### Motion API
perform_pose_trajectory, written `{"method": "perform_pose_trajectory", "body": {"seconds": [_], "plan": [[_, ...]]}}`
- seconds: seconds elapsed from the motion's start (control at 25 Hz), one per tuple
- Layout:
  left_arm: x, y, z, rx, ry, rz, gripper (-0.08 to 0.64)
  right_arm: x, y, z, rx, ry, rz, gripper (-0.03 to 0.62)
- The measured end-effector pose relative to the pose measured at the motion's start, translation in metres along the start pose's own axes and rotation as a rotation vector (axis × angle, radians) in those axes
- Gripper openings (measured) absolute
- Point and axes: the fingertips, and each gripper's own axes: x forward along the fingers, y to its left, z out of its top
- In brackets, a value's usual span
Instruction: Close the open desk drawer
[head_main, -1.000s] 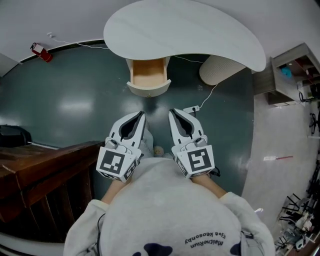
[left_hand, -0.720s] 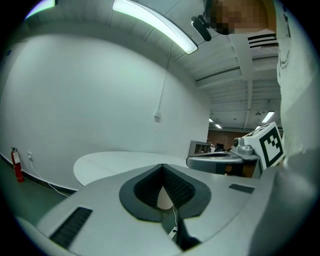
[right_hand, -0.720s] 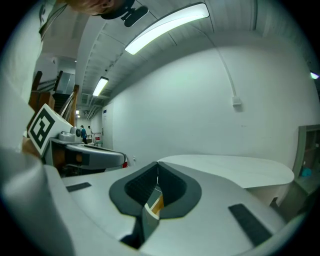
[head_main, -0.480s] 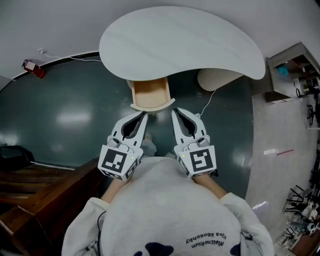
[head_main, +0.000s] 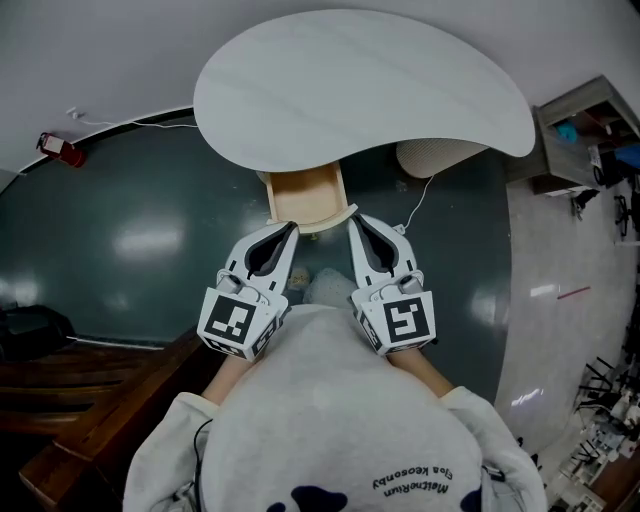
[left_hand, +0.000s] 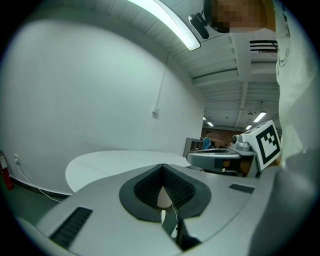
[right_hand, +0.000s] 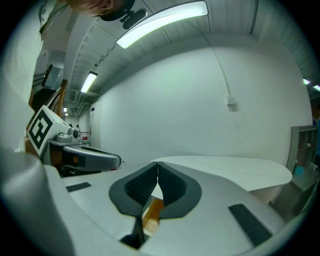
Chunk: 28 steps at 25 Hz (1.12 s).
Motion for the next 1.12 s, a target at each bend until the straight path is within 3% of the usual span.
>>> {"method": "perform_pose_trajectory", "body": {"seconds": [0.64,1.12], "plan": [[0.015,0.024,-0.042,-0.027,0.079,0.008,0.003,0.028,0.002,-0.044,-0.007,0.086,0.03,0.017],[0.033,0.038,-0.114,-0.061,0.15,0.006,0.004,0.043,0.013,-0.116,-0.004,0.2,0.078,0.017]]}}
